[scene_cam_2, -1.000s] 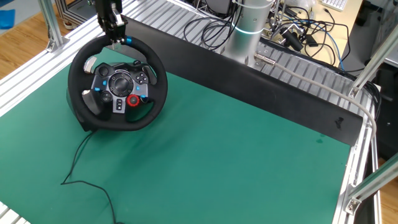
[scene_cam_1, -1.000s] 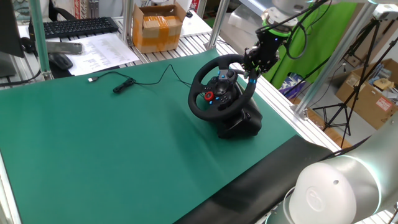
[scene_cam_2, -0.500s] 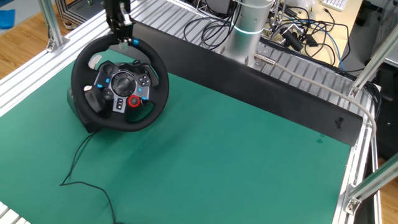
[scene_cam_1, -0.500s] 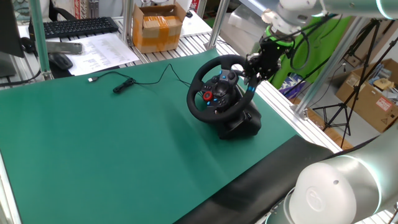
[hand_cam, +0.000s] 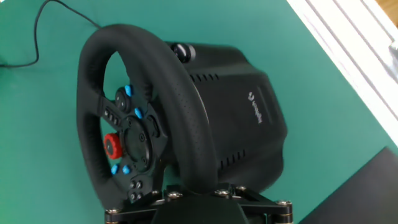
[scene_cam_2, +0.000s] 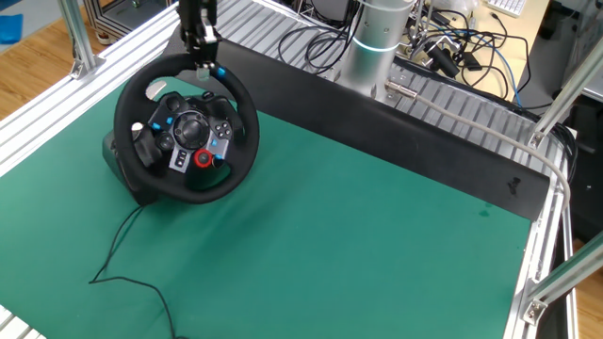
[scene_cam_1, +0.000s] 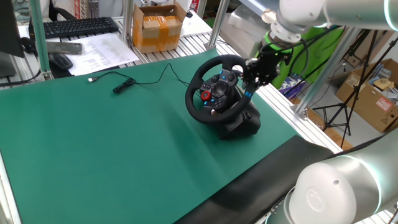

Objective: Rotate the steering wheel 90 degrees clockwise

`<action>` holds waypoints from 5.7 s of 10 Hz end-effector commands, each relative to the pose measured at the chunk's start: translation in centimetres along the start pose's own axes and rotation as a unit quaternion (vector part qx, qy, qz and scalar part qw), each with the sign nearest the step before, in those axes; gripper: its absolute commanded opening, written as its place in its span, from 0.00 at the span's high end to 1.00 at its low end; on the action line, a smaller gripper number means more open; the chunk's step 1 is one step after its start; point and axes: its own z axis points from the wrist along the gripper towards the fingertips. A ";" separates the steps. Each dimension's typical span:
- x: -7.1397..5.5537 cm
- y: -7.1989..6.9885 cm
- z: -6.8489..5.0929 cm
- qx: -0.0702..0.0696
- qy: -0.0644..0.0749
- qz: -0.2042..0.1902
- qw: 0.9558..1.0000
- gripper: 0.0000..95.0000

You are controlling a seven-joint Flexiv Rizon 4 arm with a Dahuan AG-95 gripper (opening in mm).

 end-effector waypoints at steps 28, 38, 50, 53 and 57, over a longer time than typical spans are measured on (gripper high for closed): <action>0.4 0.8 -1.6 0.043 0.007 -0.034 0.998 0.00; -1.2 -1.2 -0.1 0.017 0.015 -0.058 0.998 1.00; 2.7 1.4 2.3 0.005 -0.026 0.034 0.999 0.20; 2.8 1.4 2.2 0.026 -0.032 0.021 0.999 0.00; 2.8 1.5 1.0 0.038 -0.028 0.011 0.999 0.00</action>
